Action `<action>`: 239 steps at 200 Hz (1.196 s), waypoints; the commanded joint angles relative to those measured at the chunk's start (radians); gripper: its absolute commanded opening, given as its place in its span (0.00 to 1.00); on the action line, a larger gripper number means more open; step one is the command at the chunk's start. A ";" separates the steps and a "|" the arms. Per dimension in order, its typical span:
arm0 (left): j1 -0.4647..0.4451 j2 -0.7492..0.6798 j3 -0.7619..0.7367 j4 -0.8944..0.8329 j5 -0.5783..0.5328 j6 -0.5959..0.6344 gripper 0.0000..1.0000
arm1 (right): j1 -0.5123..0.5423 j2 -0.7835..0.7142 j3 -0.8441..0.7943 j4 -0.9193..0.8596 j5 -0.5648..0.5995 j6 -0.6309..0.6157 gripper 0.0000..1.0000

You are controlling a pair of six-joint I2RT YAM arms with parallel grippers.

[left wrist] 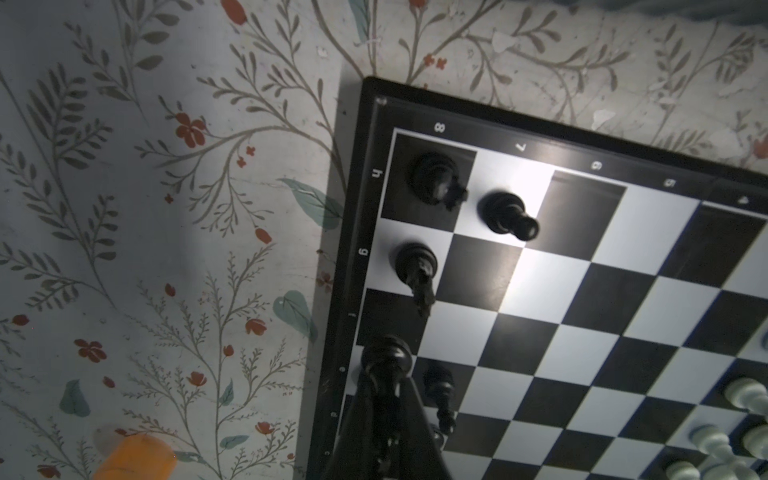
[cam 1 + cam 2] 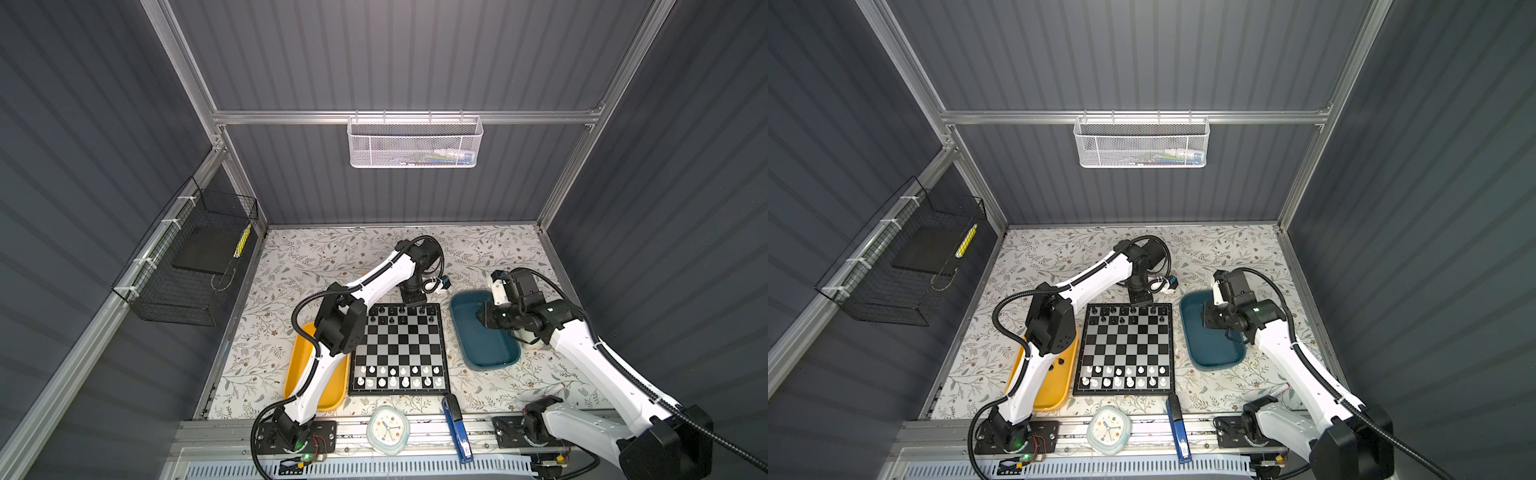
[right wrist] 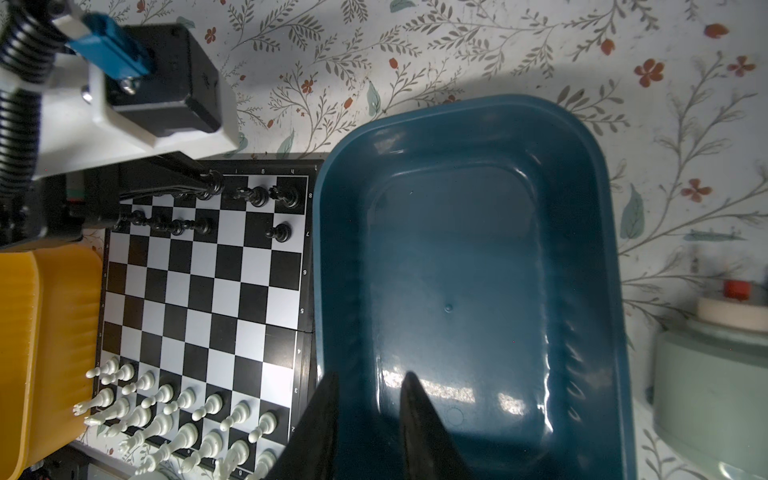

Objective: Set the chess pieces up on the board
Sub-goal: 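Lower the black pawn onto the board's farthest rows and open the left gripper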

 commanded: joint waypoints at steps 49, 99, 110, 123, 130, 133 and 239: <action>-0.010 0.032 -0.025 -0.011 -0.009 0.012 0.12 | -0.005 -0.014 -0.030 -0.006 0.015 -0.008 0.29; -0.010 0.039 -0.029 -0.005 -0.013 0.014 0.12 | -0.005 -0.016 -0.033 -0.005 0.017 -0.008 0.29; -0.010 0.041 -0.029 -0.002 -0.013 0.013 0.12 | -0.005 -0.016 -0.035 -0.006 0.017 -0.008 0.29; -0.010 0.046 -0.029 -0.001 -0.014 0.013 0.12 | -0.004 -0.014 -0.035 -0.006 0.017 -0.008 0.29; -0.010 0.046 -0.029 -0.001 -0.015 0.014 0.13 | -0.005 -0.016 -0.037 -0.007 0.017 -0.008 0.29; -0.010 0.045 -0.030 -0.001 -0.014 0.014 0.13 | -0.004 -0.016 -0.036 -0.006 0.017 -0.008 0.29; -0.013 0.047 -0.048 0.010 -0.024 0.017 0.16 | -0.004 -0.019 -0.046 -0.004 0.016 -0.007 0.29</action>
